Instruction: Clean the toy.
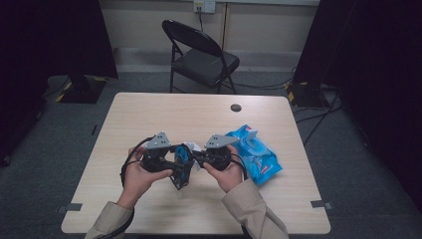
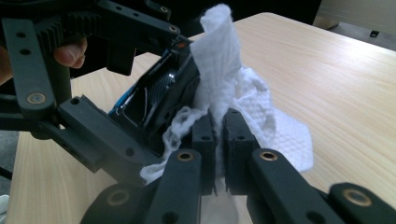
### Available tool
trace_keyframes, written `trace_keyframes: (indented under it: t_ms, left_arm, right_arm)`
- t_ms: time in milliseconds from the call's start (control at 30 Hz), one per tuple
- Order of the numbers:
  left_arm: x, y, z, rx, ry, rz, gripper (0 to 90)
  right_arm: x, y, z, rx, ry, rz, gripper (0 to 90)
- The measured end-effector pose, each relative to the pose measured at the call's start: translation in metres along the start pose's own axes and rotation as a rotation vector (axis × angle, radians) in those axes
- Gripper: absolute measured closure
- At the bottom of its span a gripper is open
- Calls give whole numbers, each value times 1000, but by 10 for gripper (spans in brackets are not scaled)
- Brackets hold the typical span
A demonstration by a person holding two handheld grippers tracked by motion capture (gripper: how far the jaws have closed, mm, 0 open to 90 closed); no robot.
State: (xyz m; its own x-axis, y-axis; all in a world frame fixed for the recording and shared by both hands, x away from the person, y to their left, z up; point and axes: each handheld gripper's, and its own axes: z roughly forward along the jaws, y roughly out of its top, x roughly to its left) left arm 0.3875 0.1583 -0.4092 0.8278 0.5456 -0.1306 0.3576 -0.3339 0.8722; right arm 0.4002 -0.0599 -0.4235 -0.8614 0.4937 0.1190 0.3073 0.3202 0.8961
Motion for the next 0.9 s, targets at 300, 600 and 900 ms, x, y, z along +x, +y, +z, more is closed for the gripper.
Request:
trace_keyframes:
  t_ms: [300, 600, 900]
  left_arm:
    - [1, 2, -4, -21, 4, -2, 261]
    - [1, 2, -5, -25, 8, -6, 261]
    - [2, 3, -7, -31, 6, -12, 261]
  right_arm:
    - [3, -10, 10, 31, 9, -2, 854]
    - [5, -17, 15, 48, 14, 3, 854]
    - [7, -28, 21, 50, 25, 23, 854]
